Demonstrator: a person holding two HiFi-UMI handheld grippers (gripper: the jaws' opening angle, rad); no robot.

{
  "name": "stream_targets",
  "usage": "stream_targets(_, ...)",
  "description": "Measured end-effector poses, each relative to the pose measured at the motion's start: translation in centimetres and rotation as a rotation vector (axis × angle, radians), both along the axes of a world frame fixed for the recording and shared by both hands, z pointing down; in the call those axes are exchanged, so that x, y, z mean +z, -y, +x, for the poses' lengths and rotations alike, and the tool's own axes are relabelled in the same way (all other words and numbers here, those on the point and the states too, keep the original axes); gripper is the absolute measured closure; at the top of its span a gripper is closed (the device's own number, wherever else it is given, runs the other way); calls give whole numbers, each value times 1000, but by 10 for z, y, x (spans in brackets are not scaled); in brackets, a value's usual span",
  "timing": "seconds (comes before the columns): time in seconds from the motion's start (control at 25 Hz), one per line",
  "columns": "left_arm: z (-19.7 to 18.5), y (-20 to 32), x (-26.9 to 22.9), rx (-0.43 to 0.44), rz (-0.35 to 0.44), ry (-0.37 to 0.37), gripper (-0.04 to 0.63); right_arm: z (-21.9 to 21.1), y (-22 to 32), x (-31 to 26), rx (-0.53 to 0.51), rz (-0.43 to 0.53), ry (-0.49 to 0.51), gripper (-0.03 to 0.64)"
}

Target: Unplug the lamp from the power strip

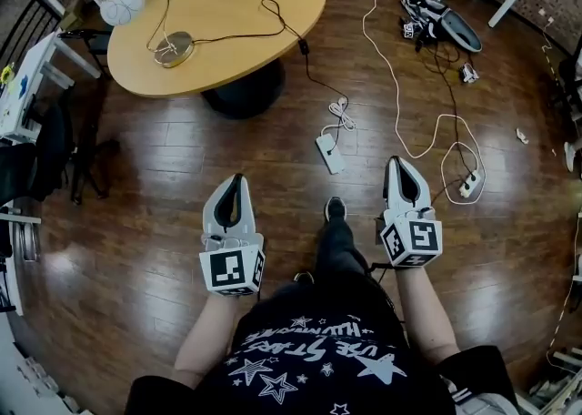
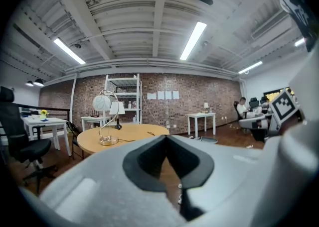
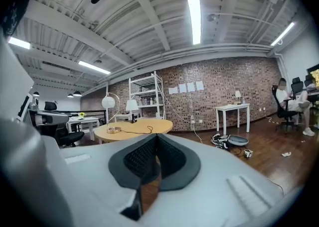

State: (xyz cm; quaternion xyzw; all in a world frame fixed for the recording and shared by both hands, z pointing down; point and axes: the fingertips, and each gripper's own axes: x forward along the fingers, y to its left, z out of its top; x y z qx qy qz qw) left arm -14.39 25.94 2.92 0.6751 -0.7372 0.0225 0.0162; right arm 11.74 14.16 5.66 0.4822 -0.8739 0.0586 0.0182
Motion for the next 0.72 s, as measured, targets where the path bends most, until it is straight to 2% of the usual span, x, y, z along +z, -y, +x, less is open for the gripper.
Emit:
stream_targets(0.12, 2, 36, -1, -6, 11, -1, 592, 0, 38, 0, -5, 13, -12, 609)
stream_targets(0.36, 6, 137, 6, -9, -23, -23, 592, 14, 134, 0, 7, 24, -50, 609)
stream_targets(0.52, 5, 192, 6, -31, -46, -4, 592, 27, 186, 16, 15, -16, -67, 609)
stream_targets(0.72, 9, 232, 15, -48, -73, 8, 592, 35, 229, 41, -2, -55, -84, 609)
